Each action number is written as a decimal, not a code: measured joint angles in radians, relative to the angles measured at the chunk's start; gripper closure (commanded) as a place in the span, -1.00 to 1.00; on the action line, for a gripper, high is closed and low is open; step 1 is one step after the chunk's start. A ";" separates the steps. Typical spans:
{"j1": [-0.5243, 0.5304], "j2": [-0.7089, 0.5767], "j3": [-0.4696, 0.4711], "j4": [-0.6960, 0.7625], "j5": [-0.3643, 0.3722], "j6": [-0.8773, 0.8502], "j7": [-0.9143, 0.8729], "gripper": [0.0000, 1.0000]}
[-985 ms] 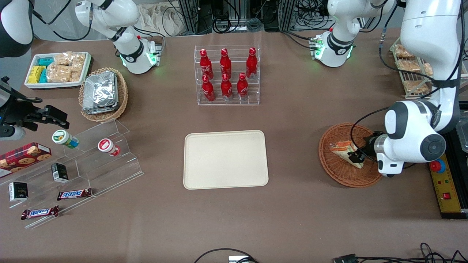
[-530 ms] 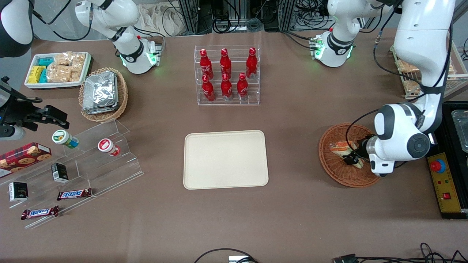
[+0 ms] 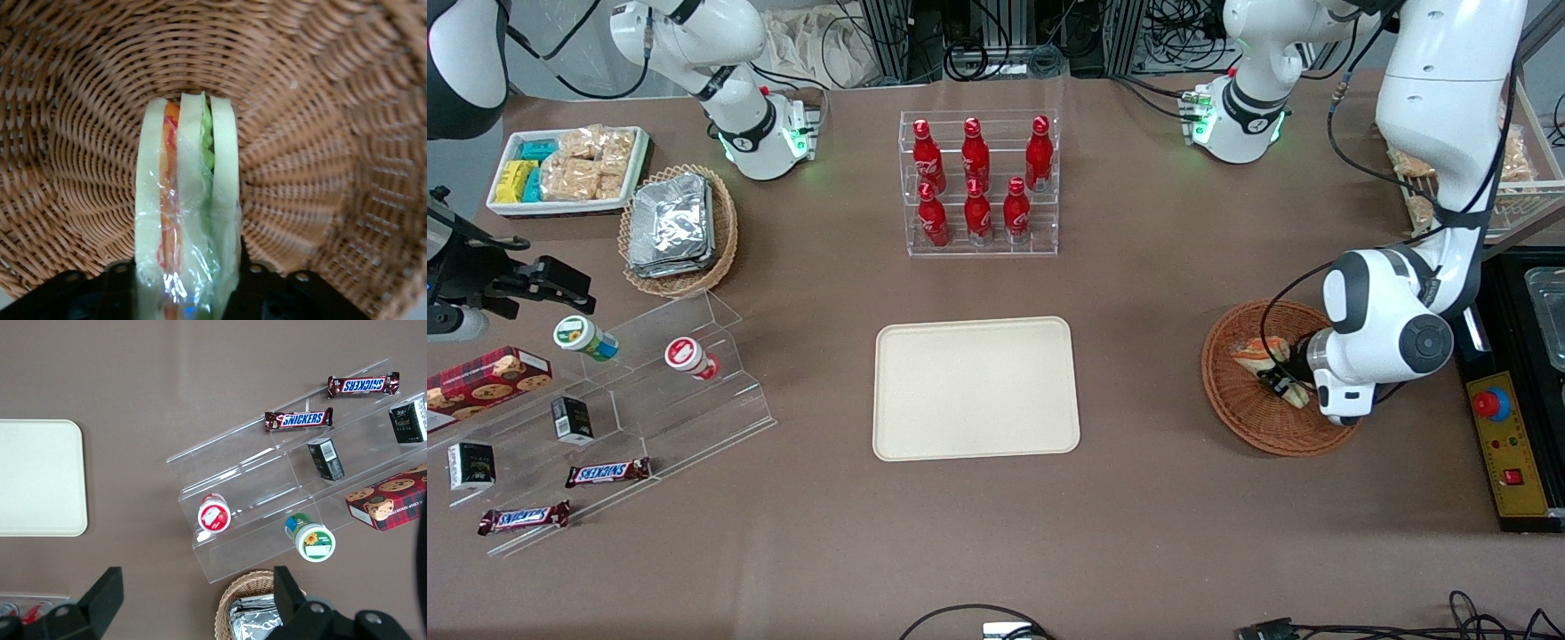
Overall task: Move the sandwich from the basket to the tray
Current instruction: 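Lower the left gripper around the sandwich and close on it, then lift the sandwich out of the basket and carry it toward the tray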
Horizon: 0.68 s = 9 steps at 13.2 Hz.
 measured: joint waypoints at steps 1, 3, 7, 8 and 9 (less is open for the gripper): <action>-0.003 -0.014 -0.009 0.006 0.000 -0.001 0.009 0.96; -0.006 -0.052 -0.044 0.038 0.000 -0.061 0.054 0.95; -0.019 -0.087 -0.118 0.254 0.017 -0.368 0.219 0.95; -0.035 -0.087 -0.130 0.301 0.038 -0.413 0.262 0.95; -0.063 -0.086 -0.137 0.329 0.057 -0.431 0.300 0.94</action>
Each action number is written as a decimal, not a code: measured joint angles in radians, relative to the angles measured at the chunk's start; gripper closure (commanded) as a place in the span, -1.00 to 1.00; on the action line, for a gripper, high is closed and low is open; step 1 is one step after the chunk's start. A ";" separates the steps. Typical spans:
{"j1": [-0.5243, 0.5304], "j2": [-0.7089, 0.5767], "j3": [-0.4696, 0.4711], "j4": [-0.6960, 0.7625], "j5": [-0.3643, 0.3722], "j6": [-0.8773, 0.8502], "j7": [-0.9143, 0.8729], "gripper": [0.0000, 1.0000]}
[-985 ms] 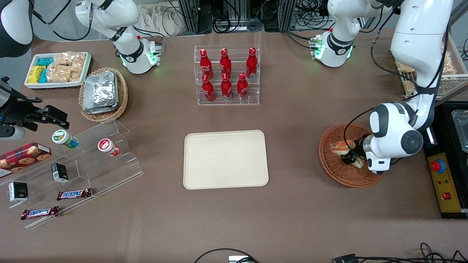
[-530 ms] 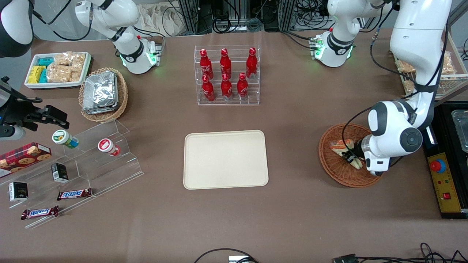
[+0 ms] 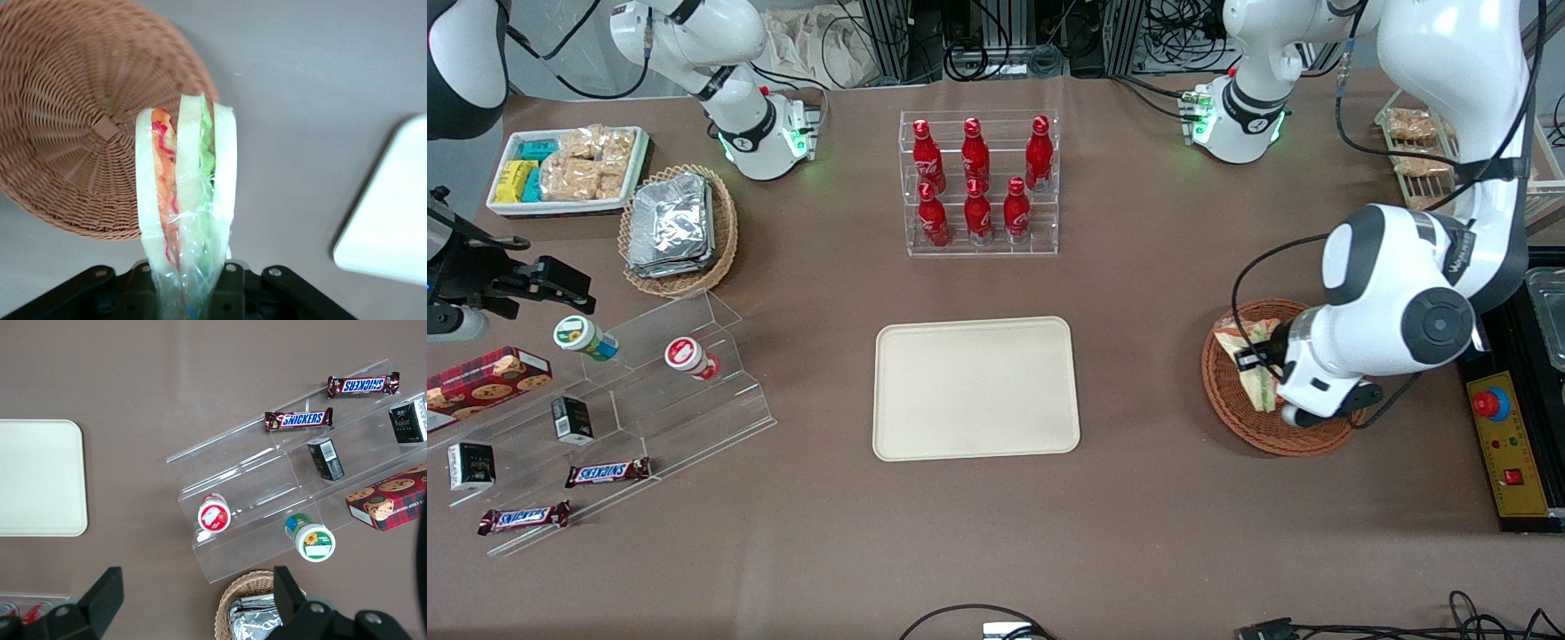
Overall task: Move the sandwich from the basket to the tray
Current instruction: 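Lift the sandwich out of the basket and carry it toward the tray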
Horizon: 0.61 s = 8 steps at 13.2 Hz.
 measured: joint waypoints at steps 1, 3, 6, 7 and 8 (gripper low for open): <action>-0.035 0.006 -0.003 0.015 0.009 -0.002 0.028 0.93; -0.103 0.042 -0.006 0.047 0.013 -0.001 0.061 0.92; -0.204 0.151 -0.008 0.154 0.013 0.005 0.072 0.92; -0.233 0.193 -0.008 0.194 0.013 0.010 0.071 0.92; -0.257 0.235 -0.008 0.232 0.013 0.012 0.066 0.92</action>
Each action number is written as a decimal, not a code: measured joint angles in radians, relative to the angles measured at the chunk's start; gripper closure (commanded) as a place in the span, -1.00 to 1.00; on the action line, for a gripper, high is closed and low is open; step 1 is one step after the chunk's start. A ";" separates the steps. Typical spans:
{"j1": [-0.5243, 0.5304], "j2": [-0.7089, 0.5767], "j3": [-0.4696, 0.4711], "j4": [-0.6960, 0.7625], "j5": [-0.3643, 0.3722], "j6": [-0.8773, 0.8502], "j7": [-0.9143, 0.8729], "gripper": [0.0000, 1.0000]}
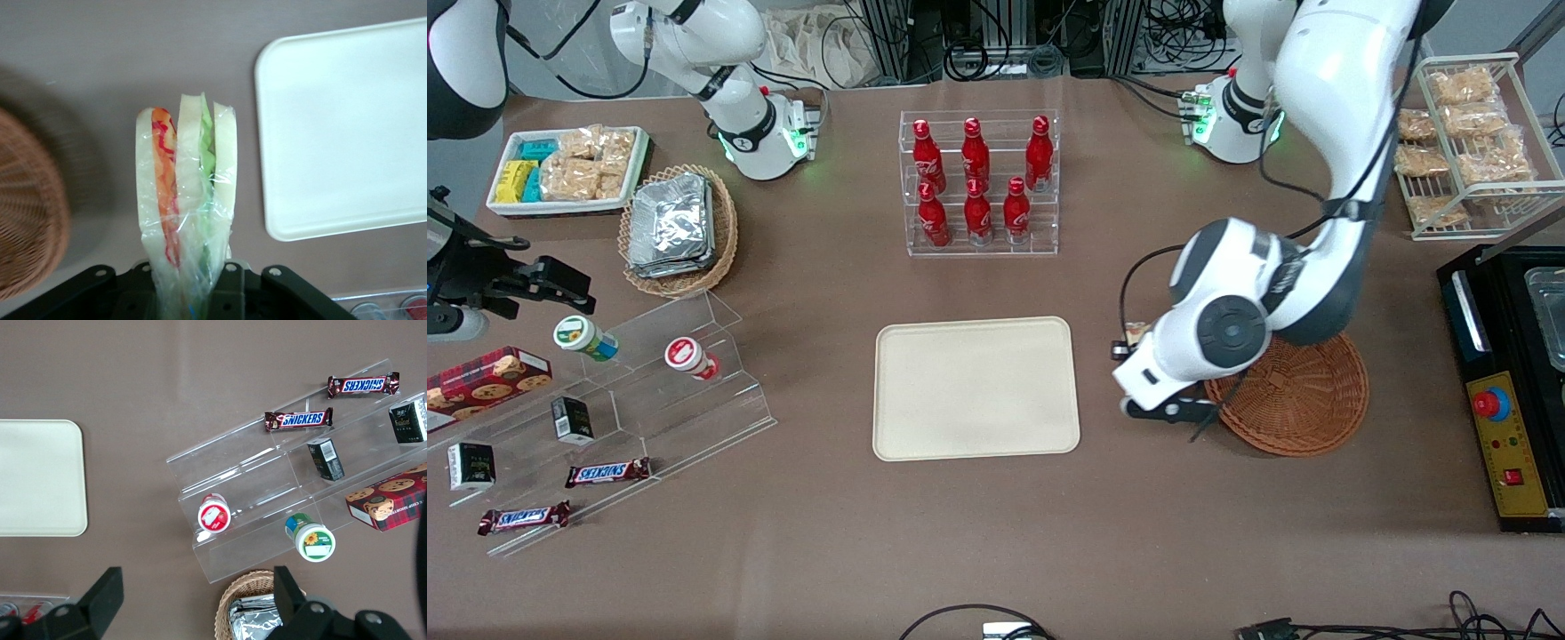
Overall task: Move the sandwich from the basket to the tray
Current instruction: 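Lift the sandwich out of the basket and carry it toward the tray, then lower the sandwich onto the cream tray and open the left gripper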
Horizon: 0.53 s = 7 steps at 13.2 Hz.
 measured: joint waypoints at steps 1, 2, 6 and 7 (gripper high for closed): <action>-0.018 0.038 0.000 0.030 0.000 0.005 -0.010 0.92; -0.030 0.071 0.000 0.051 -0.004 0.020 -0.021 0.92; -0.066 0.160 0.000 0.070 -0.035 0.114 -0.059 0.86; -0.075 0.184 0.000 0.070 -0.036 0.141 -0.063 0.86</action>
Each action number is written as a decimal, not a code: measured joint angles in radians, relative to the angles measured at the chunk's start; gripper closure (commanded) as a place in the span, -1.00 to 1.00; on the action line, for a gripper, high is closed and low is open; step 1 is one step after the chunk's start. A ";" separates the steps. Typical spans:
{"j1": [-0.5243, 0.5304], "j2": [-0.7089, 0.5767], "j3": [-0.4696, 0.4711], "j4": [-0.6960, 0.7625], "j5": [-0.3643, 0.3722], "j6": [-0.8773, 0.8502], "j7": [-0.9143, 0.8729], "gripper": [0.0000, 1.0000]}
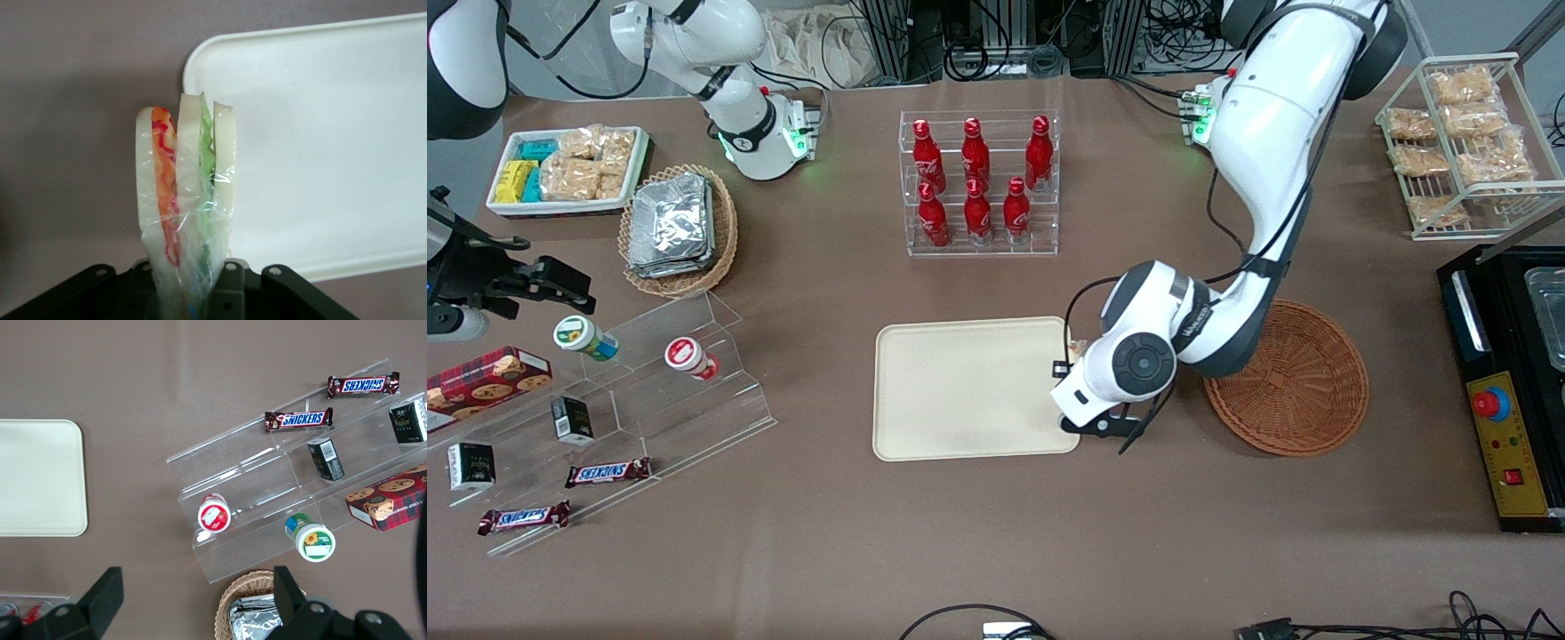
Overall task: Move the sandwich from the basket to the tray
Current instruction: 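Lower the sandwich onto the cream tray and open the left gripper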
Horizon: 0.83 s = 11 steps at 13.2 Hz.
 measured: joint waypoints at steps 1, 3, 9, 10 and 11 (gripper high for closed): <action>-0.010 0.023 0.000 0.000 0.000 0.030 -0.003 0.86; -0.036 0.062 0.000 0.001 -0.001 0.090 -0.016 0.86; -0.061 0.094 0.000 0.007 -0.001 0.136 -0.045 -1.00; -0.061 0.095 0.001 0.007 -0.001 0.136 -0.045 -1.00; -0.061 0.094 0.002 0.009 -0.001 0.137 -0.045 -1.00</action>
